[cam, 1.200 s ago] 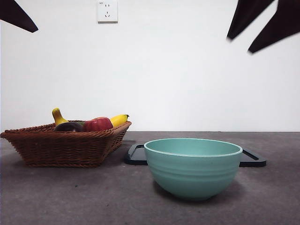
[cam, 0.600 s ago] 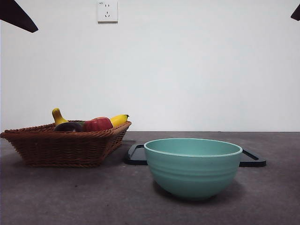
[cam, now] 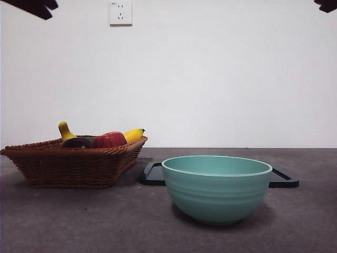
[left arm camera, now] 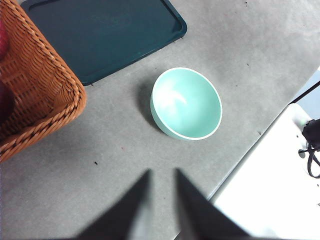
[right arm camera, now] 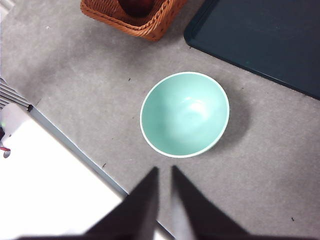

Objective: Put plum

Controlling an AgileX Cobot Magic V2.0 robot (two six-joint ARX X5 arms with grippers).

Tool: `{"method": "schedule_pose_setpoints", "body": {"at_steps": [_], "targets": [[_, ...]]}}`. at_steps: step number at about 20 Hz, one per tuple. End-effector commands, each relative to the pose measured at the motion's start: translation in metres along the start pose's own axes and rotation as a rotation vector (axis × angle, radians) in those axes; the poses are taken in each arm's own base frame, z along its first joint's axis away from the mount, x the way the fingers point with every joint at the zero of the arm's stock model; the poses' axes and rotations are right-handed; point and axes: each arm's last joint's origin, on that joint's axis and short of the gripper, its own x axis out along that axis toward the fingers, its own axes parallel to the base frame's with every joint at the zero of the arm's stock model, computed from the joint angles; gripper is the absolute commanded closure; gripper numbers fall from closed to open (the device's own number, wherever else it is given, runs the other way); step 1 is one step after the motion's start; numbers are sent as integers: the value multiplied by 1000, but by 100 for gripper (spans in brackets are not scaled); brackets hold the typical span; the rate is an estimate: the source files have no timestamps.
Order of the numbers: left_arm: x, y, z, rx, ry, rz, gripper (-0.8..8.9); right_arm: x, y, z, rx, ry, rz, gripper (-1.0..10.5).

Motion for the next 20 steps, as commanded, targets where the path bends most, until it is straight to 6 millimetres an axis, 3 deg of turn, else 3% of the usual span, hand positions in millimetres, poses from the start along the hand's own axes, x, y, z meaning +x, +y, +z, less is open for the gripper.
{"method": "schedule_pose_setpoints", "body": {"at_steps": [1,15,18,20], "targets": [[-1,-1,4,13,-12,-8,806,-2,3,3,-29,-14,10,941],[-2,-2,4,19,-22,-8,806,-2,3,5,-36,-34,15,941],[-18,-5,6,140,-139,30,807,-2,3,5,-36,-34,15,941],[-41,-5,12,206,-349,153,807,-2,3,5,-36,-34,15,941]]}}
